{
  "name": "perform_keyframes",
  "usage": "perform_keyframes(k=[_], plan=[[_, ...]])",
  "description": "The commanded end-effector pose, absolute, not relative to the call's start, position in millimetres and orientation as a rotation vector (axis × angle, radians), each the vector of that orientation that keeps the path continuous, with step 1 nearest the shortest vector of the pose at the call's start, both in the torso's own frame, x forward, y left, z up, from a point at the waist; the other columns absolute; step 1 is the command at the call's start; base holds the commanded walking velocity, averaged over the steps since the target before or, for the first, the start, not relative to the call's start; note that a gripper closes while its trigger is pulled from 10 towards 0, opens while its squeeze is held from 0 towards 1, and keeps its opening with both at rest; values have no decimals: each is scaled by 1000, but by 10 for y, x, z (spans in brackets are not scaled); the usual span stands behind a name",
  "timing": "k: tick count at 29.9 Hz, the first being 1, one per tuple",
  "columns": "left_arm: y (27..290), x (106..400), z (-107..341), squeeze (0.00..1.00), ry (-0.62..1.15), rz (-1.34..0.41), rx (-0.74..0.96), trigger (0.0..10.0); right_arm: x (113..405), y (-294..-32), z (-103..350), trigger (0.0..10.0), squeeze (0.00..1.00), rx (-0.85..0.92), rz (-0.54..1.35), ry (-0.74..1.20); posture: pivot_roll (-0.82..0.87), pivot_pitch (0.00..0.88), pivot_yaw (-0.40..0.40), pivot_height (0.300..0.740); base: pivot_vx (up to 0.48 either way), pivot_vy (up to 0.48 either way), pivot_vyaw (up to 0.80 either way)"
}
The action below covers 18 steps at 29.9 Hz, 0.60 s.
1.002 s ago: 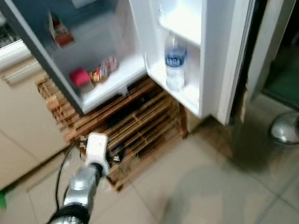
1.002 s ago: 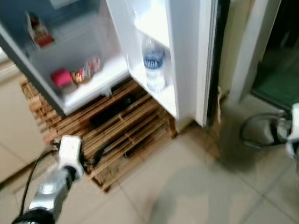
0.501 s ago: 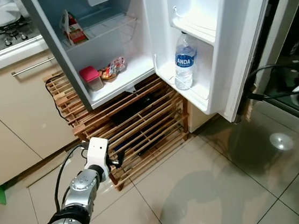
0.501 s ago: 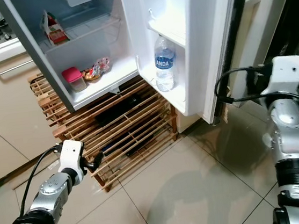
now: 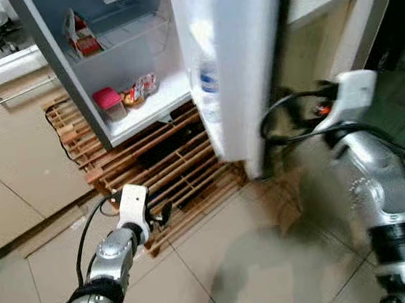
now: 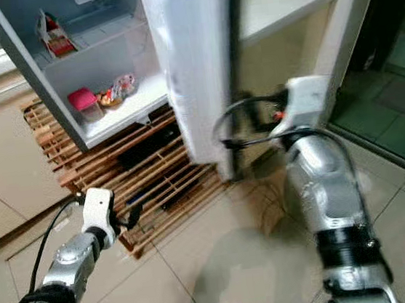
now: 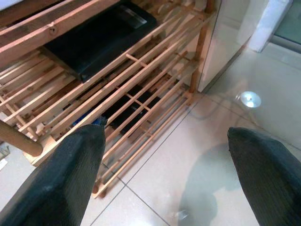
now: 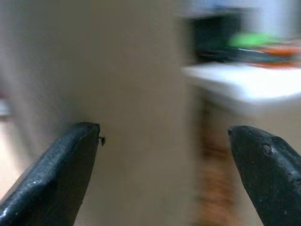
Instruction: Restocking fridge
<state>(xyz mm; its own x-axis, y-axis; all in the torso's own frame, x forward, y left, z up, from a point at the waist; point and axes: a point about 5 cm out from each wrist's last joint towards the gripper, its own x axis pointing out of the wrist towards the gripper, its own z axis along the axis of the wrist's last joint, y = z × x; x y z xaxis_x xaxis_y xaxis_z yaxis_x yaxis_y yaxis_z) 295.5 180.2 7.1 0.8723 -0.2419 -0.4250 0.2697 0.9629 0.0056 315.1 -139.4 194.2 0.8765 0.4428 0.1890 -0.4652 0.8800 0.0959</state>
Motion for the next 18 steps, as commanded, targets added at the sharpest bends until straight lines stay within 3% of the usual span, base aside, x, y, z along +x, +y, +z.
perform_keyframes(k=[1, 3, 6, 9, 11, 16, 18], plan=[[1842, 2942, 69, 0, 442, -283, 82, 10000, 3050, -1311, 2043, 10000, 0, 165, 570, -179, -126, 0, 91, 740, 0, 0, 0], [1845, 2907, 29, 0, 469, -292, 83, 10000, 3044, -1367, 2035, 10000, 0, 161, 552, -174, -126, 0, 89, 740, 0, 0, 0], [1817, 2723, -182, 0, 613, -347, 153, 10000, 3106, -1710, 1884, 10000, 0, 138, 375, -114, -125, 0, 86, 740, 0, 0, 0], [1805, 2691, -218, 0, 636, -348, 151, 10000, 3088, -1774, 1848, 10000, 0, 133, 334, -94, -126, 0, 83, 740, 0, 0, 0], [1784, 2687, -222, 0, 628, -345, 143, 10000, 3052, -1814, 1800, 10000, 0, 126, 287, -82, -125, 0, 78, 740, 0, 0, 0], [1751, 2748, -147, 0, 533, -321, 109, 10000, 3004, -2110, 1663, 10000, 0, -15, -78, -90, -125, 0, 70, 740, 0, 0, 0], [1721, 2902, 36, 0, 408, -321, 71, 10000, 2911, -2306, 1474, 10000, 0, -23, -247, -37, -123, 0, 66, 740, 0, 0, 0]])
